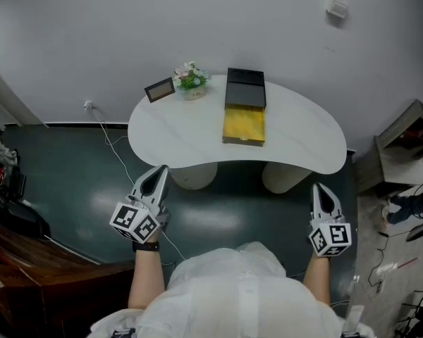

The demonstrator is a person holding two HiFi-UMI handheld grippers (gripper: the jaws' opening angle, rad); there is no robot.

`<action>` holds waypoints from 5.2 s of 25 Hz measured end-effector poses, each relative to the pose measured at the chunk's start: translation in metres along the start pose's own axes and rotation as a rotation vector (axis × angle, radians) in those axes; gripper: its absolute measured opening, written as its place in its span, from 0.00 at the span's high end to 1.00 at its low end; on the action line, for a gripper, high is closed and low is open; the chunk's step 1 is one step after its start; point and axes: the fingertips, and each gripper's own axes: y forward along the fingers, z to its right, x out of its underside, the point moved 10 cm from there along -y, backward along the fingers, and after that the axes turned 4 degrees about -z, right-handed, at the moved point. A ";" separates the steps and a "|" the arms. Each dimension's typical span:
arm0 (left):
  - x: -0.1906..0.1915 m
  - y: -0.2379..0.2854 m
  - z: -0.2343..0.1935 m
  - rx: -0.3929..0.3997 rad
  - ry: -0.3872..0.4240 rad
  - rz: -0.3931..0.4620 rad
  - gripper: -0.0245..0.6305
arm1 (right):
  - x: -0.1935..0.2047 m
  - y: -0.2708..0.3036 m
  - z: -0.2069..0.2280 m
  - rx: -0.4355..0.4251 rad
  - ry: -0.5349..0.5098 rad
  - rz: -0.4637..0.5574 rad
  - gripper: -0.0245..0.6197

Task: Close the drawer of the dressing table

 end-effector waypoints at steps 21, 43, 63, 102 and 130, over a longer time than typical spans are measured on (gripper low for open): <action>-0.009 0.090 -0.017 -0.023 0.008 -0.021 0.93 | -0.007 0.097 0.054 -0.075 0.013 -0.029 0.95; 0.003 0.183 -0.059 -0.065 -0.041 -0.046 0.93 | -0.008 0.199 0.110 -0.119 0.030 -0.097 0.95; -0.018 0.327 -0.182 0.133 -0.001 -0.098 0.93 | -0.025 0.367 0.092 -0.188 0.036 -0.144 0.95; 0.055 0.386 -0.153 0.366 -0.081 -0.267 0.93 | 0.070 0.461 -0.096 -1.163 -0.797 -0.888 0.85; 0.060 0.370 -0.172 0.344 -0.127 -0.252 0.93 | 0.090 0.469 -0.112 -1.141 -0.866 -1.008 0.91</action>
